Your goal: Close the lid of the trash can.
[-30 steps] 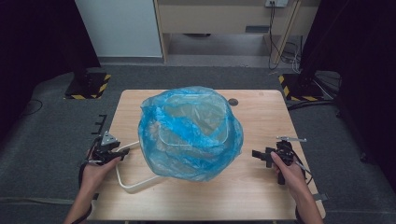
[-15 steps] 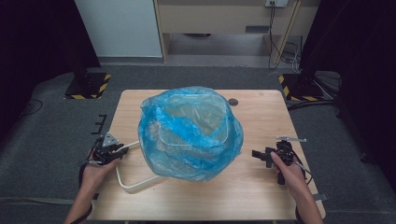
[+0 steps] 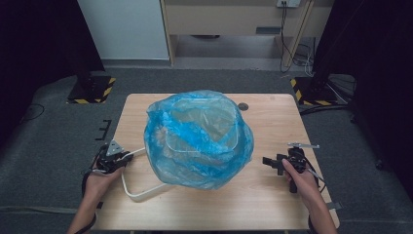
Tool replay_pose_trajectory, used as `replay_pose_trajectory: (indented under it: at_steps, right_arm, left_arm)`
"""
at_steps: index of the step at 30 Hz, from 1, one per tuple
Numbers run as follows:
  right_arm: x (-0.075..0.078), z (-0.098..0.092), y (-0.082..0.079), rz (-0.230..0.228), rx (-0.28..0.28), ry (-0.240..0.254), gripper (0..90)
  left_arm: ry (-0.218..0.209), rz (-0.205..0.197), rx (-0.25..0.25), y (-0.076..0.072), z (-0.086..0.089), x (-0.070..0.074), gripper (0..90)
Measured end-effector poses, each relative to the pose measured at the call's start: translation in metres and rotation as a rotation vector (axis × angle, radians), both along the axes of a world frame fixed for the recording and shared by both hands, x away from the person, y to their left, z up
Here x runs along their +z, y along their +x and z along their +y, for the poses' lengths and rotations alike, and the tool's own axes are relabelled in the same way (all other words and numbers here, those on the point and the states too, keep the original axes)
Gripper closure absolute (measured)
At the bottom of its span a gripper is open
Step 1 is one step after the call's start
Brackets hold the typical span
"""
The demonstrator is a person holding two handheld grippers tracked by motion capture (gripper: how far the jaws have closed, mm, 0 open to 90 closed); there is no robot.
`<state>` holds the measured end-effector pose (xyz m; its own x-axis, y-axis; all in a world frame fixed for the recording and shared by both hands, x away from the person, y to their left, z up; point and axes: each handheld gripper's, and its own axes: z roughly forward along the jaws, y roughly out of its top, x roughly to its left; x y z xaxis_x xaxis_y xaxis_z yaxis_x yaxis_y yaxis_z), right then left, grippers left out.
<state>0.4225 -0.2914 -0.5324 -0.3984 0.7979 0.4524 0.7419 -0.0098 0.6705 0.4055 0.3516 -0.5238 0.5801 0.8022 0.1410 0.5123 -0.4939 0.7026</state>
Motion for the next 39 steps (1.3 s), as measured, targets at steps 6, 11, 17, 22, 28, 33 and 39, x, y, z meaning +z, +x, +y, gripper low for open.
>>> replay_pose_trajectory:
  at_steps: [6,11,17,22,28,33,39]
  right_arm:
    - [0.0,0.0,0.0,-0.002,-0.001,0.0,8.9]
    - [0.0,0.0,0.0,-0.004,0.0,-0.004,8.9]
    - [0.0,0.0,0.0,-0.004,-0.001,0.002,8.9]
    - [0.0,0.001,0.0,-0.005,-0.002,-0.002,8.9]
    - [-0.001,0.002,0.0,-0.012,-0.003,-0.012,8.9]
    - [-0.002,0.003,-0.001,-0.025,-0.003,-0.007,8.9]
    - [-0.003,0.004,-0.002,-0.047,0.0,-0.009,8.9]
  left_arm:
    - [0.006,-0.003,-0.017,-0.001,-0.001,0.0,81.0]
    - [-0.042,-0.01,-0.012,-0.002,0.003,0.002,81.3]
    - [-0.062,-0.029,-0.005,0.0,0.01,0.013,81.3]
    - [-0.096,-0.044,0.005,0.005,0.014,0.02,81.3]
    - [-0.115,-0.073,0.004,0.014,0.018,0.032,81.4]
    - [-0.141,-0.096,0.006,0.013,0.028,0.047,81.4]
    - [-0.156,-0.124,0.011,0.002,0.045,0.063,81.4]
